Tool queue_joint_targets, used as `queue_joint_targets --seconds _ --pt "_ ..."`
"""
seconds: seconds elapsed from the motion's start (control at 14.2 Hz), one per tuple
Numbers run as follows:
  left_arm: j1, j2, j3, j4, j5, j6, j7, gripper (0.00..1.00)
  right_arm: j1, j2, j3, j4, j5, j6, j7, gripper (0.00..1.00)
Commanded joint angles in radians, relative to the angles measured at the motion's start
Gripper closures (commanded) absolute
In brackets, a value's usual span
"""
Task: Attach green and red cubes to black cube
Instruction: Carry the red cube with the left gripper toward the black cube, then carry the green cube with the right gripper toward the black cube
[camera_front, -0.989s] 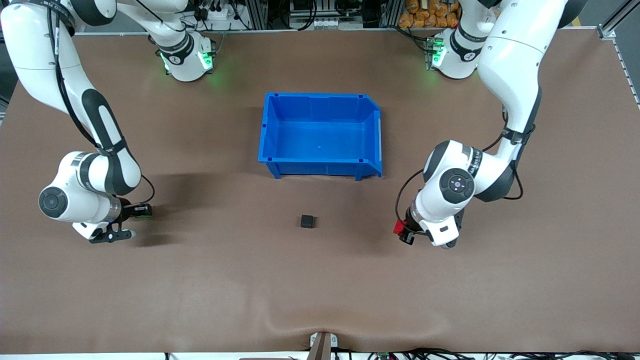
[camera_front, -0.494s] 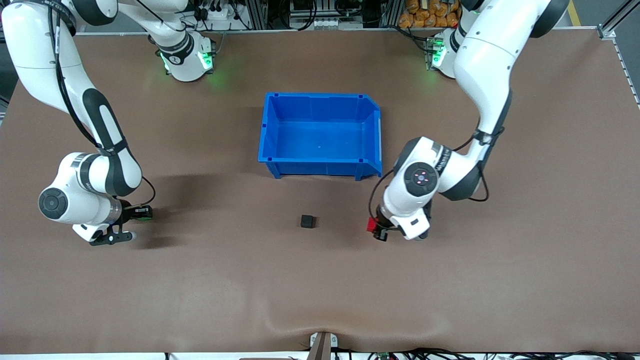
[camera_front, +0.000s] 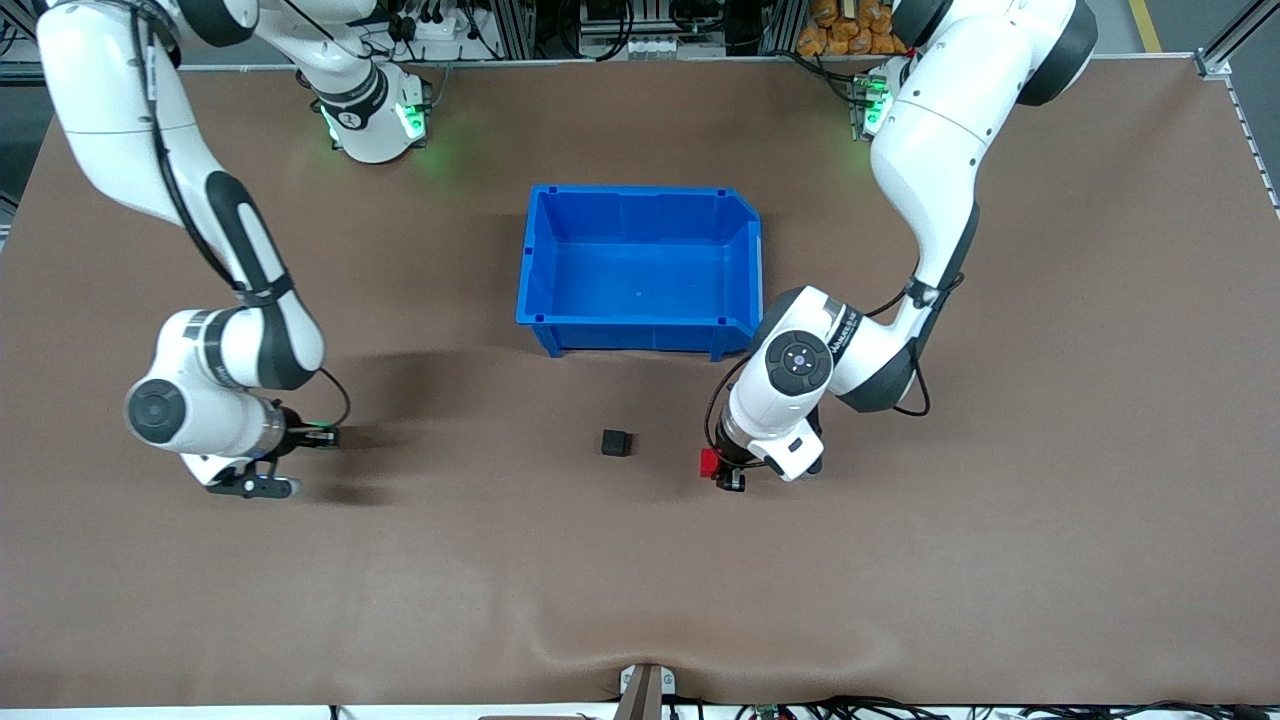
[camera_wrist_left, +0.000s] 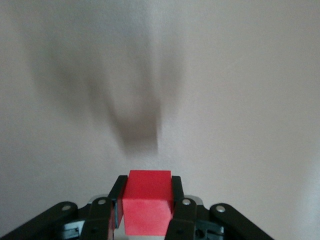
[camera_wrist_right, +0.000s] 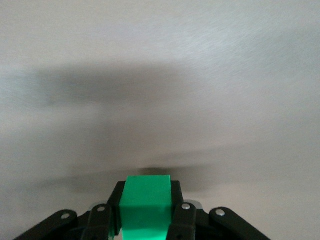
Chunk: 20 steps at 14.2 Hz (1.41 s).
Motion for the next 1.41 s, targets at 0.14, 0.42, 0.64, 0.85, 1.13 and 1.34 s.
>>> queue_joint_targets --seconds 0.14,0.42,0.64,0.85,1.13,1.34 --pt "-0.043 0.045 0.013 0.073 -0.019 0.013 -0.046 1.0 0.119 -0.025 -0.004 0.017 -0.002 -0.046 0.402 0.99" --pt "-0.081 0.068 0.011 0.09 -0.017 0.012 -0.026 1.0 0.17 -0.014 -0.002 0.079 0.001 -0.066 0.646 1.0" --pt "-0.112 0.099 0.014 0.134 -0.017 0.012 -0.025 1.0 0.233 0.0 -0.002 0.127 0.006 -0.064 0.92 1.0" --pt "-0.144 0.126 0.013 0.154 -0.019 0.012 -0.029 1.0 0.268 0.004 -0.002 0.165 0.038 -0.064 1.097 1.0" --pt "-0.148 0.148 0.013 0.168 -0.027 0.015 -0.067 1.0 0.294 0.03 -0.002 0.21 0.076 -0.064 1.26 1.0" --pt "-0.148 0.157 0.013 0.176 -0.03 0.019 -0.08 1.0 0.346 0.076 -0.002 0.265 0.095 -0.055 1.393 1.0"
